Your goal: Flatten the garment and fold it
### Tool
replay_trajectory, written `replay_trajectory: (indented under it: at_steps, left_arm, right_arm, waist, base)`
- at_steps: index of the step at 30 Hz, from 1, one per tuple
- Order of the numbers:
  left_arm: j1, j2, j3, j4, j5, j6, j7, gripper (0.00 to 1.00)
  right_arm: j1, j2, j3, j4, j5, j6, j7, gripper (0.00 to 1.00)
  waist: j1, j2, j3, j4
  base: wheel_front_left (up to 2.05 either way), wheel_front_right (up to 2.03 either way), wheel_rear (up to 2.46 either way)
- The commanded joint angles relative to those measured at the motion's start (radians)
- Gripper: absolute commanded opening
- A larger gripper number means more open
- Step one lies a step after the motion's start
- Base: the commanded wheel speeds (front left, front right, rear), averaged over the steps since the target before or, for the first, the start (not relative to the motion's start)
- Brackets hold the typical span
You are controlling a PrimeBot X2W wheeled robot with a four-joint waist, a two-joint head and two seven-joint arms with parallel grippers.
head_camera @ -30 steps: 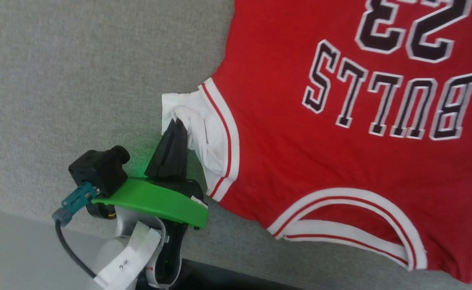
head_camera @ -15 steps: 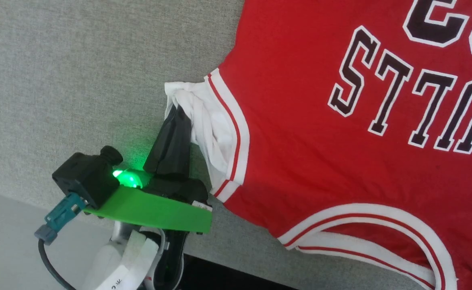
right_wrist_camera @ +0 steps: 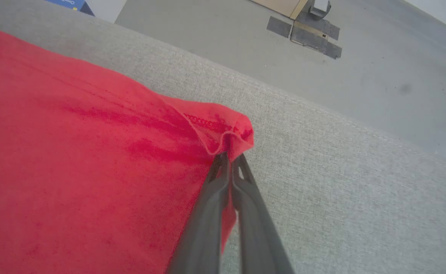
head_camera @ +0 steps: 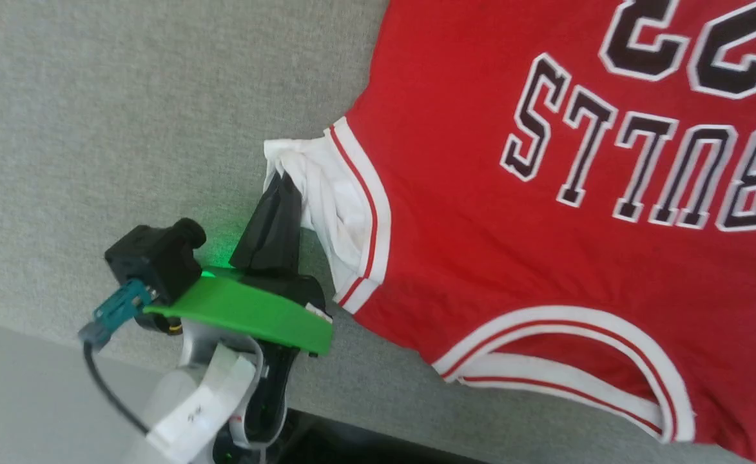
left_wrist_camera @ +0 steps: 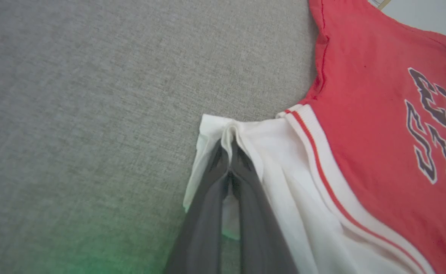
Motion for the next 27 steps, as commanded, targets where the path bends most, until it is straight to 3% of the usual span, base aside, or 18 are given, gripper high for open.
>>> replay_trajectory:
  at_steps: [1, 8, 14, 22, 23, 24, 27]
  left_arm:
    - [-0.002, 0.018, 0.011, 0.054, -0.008, 0.006, 0.025, 0.0]
    - [0.012, 0.043, 0.029, 0.136, -0.034, 0.001, 0.052, 0.0]
    - [0.045, 0.06, 0.044, 0.204, -0.064, -0.001, 0.076, 0.0]
    - [0.107, 0.072, 0.058, 0.249, -0.092, 0.009, 0.09, 0.0]
    - [0.112, 0.073, 0.058, 0.25, -0.094, 0.01, 0.092, 0.0]
    - [0.126, 0.074, 0.058, 0.252, -0.099, 0.013, 0.094, 0.0]
    - [0.129, 0.073, 0.058, 0.253, -0.102, 0.014, 0.095, 0.0]
  right_arm:
    - [0.022, 0.0, -0.006, -0.004, 0.005, -0.001, -0.026, 0.0]
    - [0.157, -0.033, -0.032, 0.008, 0.063, -0.001, -0.113, 0.0]
    - [0.421, -0.032, -0.06, -0.042, 0.134, -0.001, -0.16, 0.0]
    - [0.868, 0.051, -0.111, -0.164, 0.211, -0.001, -0.186, 0.0]
    - [0.913, 0.068, -0.118, -0.176, 0.222, -0.001, -0.185, 0.0]
    - [1.052, 0.114, -0.124, -0.213, 0.235, -0.001, -0.179, 0.0]
    - [1.155, 0.159, -0.12, -0.228, 0.243, -0.001, -0.169, 0.0]
  waist:
    - [0.0, 0.0, -0.091, -0.052]
    - [0.0, 0.0, -0.274, -0.143]
    - [0.0, 0.0, -0.425, -0.211]
    - [0.0, 0.0, -0.554, -0.275]
    - [0.0, 0.0, -0.56, -0.28]
    - [0.0, 0.0, -0.573, -0.292]
    - [0.0, 0.0, -0.576, -0.294]
  base:
    - [0.0, 0.0, 0.0]
    - [0.0, 0.0, 0.0]
    - [0.0, 0.0, 0.0]
    - [0.0, 0.0, 0.0]
    - [0.0, 0.0, 0.0]
    - [0.0, 0.0, 0.0]
    - [0.0, 0.0, 0.0]
